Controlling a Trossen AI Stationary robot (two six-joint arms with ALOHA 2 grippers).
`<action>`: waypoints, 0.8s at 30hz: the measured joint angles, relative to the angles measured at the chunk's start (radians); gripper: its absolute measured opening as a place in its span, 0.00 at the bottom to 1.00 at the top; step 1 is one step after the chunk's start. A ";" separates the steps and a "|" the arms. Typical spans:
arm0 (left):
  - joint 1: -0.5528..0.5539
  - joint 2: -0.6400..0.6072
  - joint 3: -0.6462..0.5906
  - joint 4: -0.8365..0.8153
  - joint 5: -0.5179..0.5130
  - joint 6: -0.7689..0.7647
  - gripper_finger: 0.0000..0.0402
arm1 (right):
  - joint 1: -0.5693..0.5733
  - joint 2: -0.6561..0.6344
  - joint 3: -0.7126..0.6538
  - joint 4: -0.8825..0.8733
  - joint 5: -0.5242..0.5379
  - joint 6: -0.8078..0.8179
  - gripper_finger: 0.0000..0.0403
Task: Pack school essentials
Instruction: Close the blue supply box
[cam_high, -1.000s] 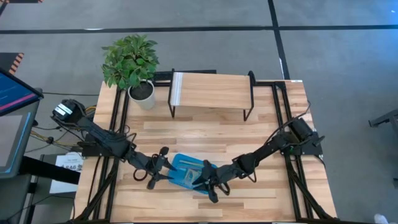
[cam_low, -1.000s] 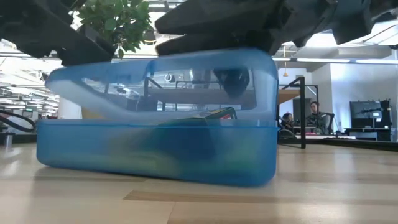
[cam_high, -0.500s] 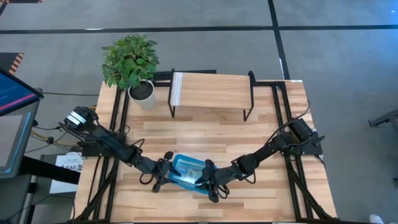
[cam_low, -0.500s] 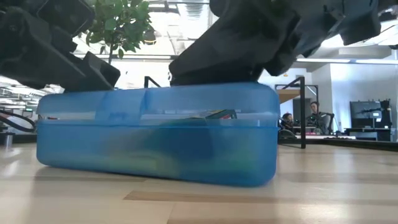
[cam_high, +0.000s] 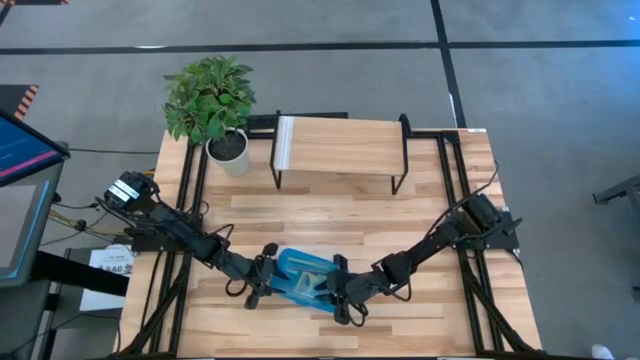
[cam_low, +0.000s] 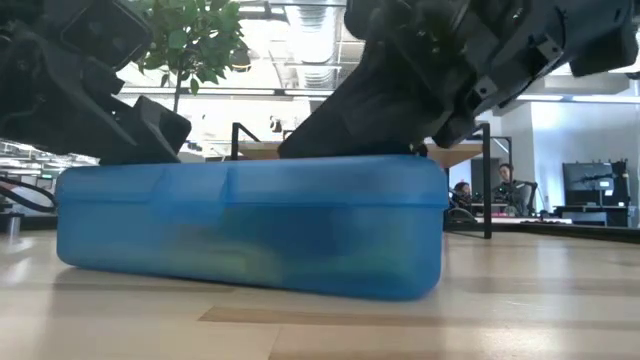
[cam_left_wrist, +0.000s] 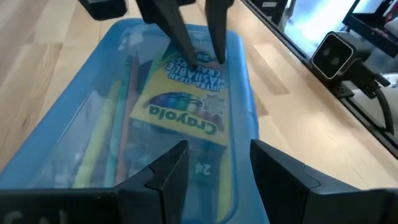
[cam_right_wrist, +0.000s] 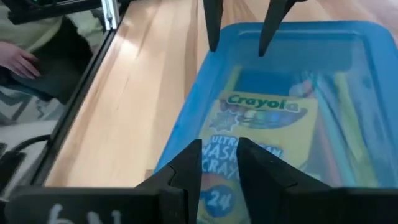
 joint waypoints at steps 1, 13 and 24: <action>0.000 0.000 0.000 -0.003 0.000 -0.003 0.40 | 0.000 0.010 0.003 0.003 -0.002 0.009 0.31; 0.008 0.000 -0.001 -0.003 -0.021 -0.011 0.40 | -0.023 0.040 0.006 -0.064 -0.016 0.023 0.31; 0.064 -0.040 0.001 0.050 0.008 0.031 0.40 | -0.051 -0.118 -0.004 -0.292 -0.021 -0.051 0.31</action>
